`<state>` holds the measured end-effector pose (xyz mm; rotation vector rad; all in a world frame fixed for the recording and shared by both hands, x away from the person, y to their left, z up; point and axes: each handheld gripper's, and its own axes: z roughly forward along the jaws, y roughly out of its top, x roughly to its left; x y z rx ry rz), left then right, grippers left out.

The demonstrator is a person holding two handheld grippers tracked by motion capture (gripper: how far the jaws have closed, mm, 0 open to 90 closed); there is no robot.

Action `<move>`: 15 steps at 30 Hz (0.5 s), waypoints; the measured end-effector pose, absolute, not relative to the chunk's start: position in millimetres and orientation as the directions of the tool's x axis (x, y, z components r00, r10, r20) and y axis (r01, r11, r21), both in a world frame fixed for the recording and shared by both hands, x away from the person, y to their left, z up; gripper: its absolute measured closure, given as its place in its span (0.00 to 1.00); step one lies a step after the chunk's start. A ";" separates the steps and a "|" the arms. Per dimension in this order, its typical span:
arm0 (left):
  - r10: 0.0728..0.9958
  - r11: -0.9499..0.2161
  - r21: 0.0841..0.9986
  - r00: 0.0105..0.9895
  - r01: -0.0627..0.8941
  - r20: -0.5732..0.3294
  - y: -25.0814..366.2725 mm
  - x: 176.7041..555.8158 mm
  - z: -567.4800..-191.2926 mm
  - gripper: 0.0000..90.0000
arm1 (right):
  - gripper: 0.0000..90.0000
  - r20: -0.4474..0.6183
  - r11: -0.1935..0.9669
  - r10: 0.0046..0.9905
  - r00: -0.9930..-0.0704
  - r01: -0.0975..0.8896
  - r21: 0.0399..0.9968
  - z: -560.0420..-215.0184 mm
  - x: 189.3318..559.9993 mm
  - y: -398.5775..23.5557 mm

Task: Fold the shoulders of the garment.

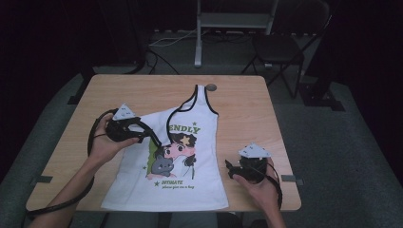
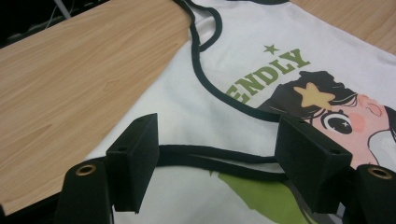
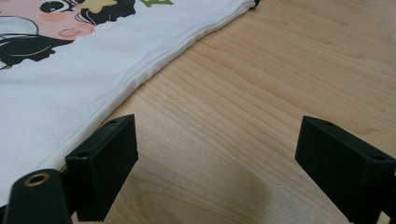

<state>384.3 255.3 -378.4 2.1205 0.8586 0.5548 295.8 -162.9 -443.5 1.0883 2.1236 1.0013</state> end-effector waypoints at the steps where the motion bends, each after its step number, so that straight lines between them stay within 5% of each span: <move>1: 0.727 -0.479 0.785 0.678 0.393 0.104 255.3 384.3 -378.4 0.34 | 0.14 -0.131 0.396 0.842 -0.523 0.435 0.809 -443.4 295.8 -162.9; 15: 0.754 -0.438 0.808 0.650 0.393 0.093 274.4 379.6 -372.3 0.34 | 0.14 -0.134 0.399 0.841 -0.523 0.435 0.807 -443.6 296.0 -162.6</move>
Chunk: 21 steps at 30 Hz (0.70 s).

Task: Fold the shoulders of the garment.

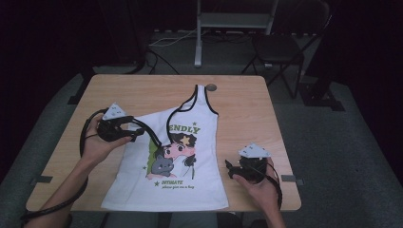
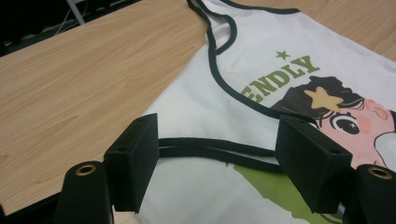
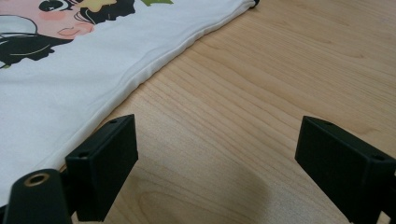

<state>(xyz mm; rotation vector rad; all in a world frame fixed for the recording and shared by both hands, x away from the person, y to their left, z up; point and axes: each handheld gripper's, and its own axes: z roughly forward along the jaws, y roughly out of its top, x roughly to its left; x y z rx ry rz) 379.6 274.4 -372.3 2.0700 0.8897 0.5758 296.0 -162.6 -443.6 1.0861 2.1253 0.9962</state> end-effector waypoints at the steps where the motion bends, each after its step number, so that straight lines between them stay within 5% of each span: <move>1: 0.754 -0.438 0.808 0.650 0.393 0.093 274.4 379.6 -372.3 0.34 | 0.14 -0.134 0.400 0.841 -0.524 0.435 0.807 -443.6 296.0 -162.6; 21: 0.803 -0.349 0.855 0.593 0.384 0.061 317.4 363.4 -364.5 0.34 | 0.14 -0.133 0.399 0.842 -0.523 0.437 0.806 -443.5 296.2 -162.8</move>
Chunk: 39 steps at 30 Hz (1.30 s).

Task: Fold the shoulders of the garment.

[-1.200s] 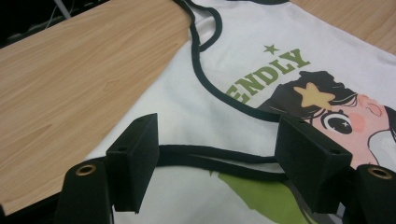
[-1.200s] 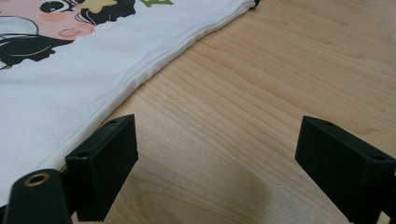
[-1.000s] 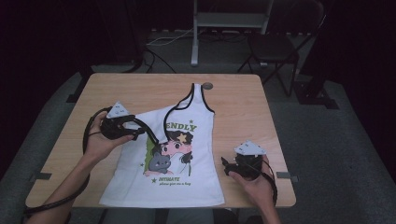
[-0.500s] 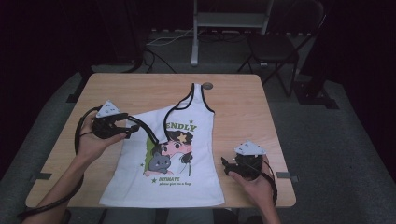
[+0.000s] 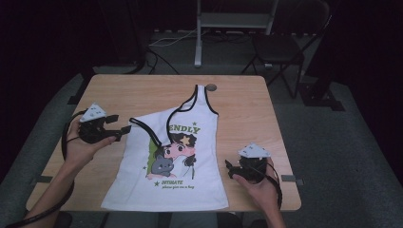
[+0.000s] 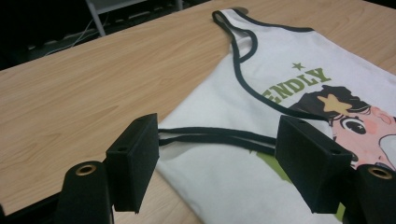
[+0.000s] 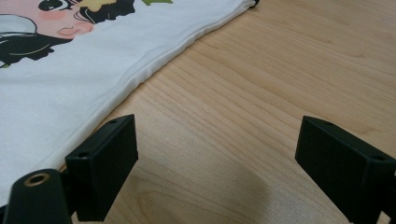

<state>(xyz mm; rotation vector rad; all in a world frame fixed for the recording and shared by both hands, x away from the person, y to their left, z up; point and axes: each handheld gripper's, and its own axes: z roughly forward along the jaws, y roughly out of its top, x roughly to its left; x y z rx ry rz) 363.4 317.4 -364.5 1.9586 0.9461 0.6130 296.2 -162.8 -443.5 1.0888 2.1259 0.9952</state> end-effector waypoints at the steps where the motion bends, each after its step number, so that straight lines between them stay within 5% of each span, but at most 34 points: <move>1: 0.807 -0.341 0.858 0.588 0.384 0.058 322.2 361.8 -364.7 0.34 | 0.14 -0.132 0.398 0.842 -0.522 0.437 0.807 -443.6 296.3 -162.7; 39: 0.866 -0.214 0.902 0.500 0.375 -0.002 387.9 289.5 -415.2 0.34 | 0.14 -0.131 0.394 0.845 -0.518 0.439 0.808 -443.5 296.0 -162.9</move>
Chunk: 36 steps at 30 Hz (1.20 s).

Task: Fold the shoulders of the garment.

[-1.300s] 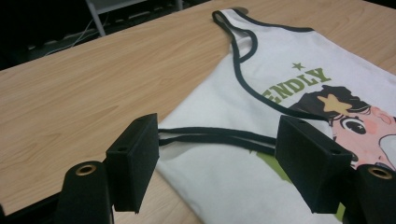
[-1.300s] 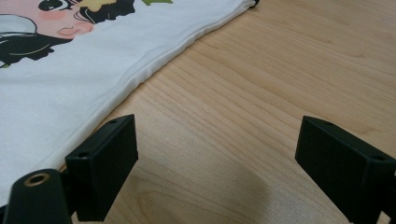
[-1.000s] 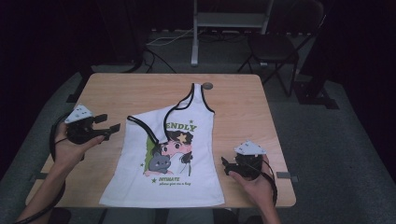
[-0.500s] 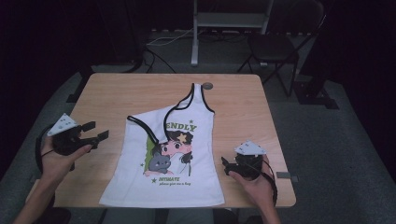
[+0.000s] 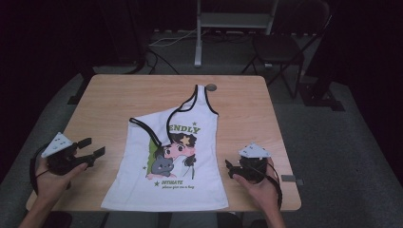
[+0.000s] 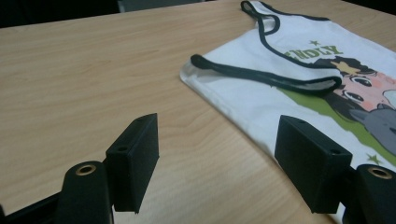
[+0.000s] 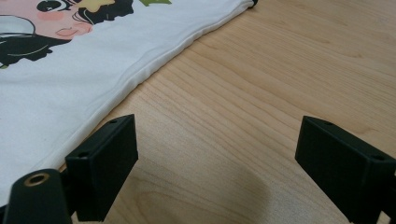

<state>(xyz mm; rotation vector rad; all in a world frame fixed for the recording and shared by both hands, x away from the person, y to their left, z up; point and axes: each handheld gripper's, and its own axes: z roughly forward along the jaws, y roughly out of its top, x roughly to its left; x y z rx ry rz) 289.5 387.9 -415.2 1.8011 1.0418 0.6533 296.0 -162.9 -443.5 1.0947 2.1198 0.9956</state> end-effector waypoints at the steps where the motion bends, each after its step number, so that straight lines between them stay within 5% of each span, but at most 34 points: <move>1: 0.868 -0.209 0.903 0.497 0.376 -0.007 389.2 287.8 -416.5 0.34 | 0.14 -0.129 0.391 0.847 -0.516 0.440 0.808 -443.5 296.0 -162.9; 27: 0.889 -0.207 0.897 0.458 0.390 0.006 399.9 278.5 -436.4 0.34 | 0.14 -0.118 0.356 0.852 -0.510 0.399 0.845 -423.5 311.5 -162.7; 36: 0.889 -0.195 0.897 0.458 0.397 -0.009 400.8 278.6 -436.6 0.34 | 0.14 -0.117 0.361 0.846 -0.521 0.396 0.844 -373.4 408.8 -142.4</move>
